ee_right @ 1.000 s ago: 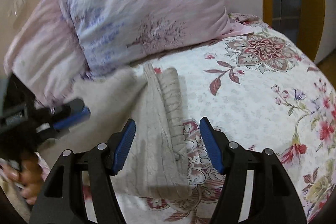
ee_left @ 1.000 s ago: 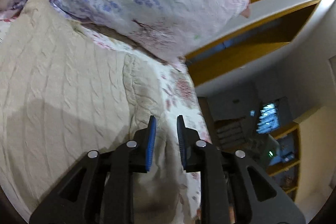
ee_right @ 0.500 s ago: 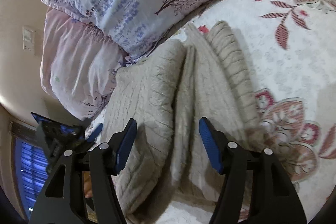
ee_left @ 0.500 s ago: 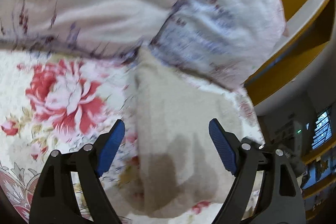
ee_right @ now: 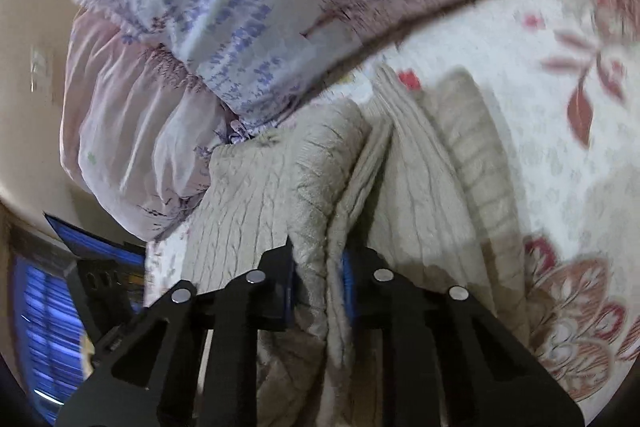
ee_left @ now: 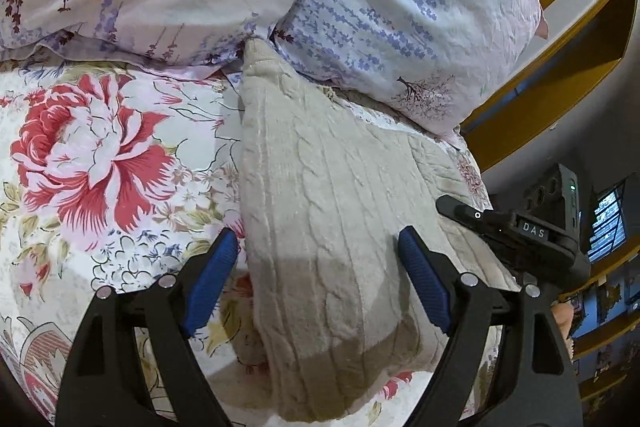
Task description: Fold small clothes
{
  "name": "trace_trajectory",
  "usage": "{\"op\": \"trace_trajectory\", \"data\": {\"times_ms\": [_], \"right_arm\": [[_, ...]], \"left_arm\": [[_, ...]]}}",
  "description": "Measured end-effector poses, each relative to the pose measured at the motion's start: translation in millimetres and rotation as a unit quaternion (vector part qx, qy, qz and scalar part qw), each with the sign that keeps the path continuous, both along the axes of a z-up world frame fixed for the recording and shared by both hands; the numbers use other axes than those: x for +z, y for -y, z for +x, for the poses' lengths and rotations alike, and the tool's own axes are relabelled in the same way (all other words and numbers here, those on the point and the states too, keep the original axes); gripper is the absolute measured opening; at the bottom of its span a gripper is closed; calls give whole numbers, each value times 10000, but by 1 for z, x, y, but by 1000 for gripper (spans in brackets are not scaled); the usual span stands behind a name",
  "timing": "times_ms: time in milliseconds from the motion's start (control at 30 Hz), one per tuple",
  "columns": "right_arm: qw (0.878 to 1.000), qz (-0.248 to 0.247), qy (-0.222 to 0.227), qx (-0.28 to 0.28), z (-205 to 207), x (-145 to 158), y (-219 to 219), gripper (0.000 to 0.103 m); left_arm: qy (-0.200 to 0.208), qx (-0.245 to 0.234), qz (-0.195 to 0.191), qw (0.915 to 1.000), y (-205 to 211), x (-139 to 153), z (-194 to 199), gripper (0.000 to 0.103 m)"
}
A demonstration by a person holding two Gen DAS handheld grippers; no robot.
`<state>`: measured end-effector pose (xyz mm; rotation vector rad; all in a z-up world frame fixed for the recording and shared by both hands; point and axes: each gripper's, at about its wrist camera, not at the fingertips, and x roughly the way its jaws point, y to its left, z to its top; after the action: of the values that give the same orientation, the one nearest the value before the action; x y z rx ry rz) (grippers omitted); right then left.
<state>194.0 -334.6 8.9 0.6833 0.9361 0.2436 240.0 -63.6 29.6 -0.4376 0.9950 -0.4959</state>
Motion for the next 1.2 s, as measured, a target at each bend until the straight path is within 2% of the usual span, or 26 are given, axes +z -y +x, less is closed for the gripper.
{"op": "trace_trajectory", "data": {"times_ms": [133,267,367,467,700,933,1033,1133,1200], "right_arm": [[9976,-453,519,-3,-7,25,-4,16],[9886,-1128,992,-133,-15,52,-5,16],[9830,-1445,1107,-237,-18,60,-1,16],[9799,-1685,1009,-337,-20,56,5,16],[9808,-1650,911,-496,-24,46,17,15],[9786,-1623,1115,-592,-33,54,21,15],[9786,-1603,1119,-635,-36,55,23,15],[9804,-1613,910,-674,-34,43,27,15],[9840,-1440,730,-754,-32,30,35,15]], "left_arm": [[-12,35,-53,10000,-5,0,-2,83],[75,-20,6,10000,-3,3,-4,83],[199,-76,145,9997,1,6,-6,83],[307,-185,253,9990,6,9,-8,83],[559,-379,632,9957,19,11,-12,83],[810,-476,904,9915,26,15,-16,85],[844,-508,936,9907,28,16,-16,86],[800,-547,873,9915,28,14,-15,86],[750,-585,752,9926,26,13,-14,86]]}}
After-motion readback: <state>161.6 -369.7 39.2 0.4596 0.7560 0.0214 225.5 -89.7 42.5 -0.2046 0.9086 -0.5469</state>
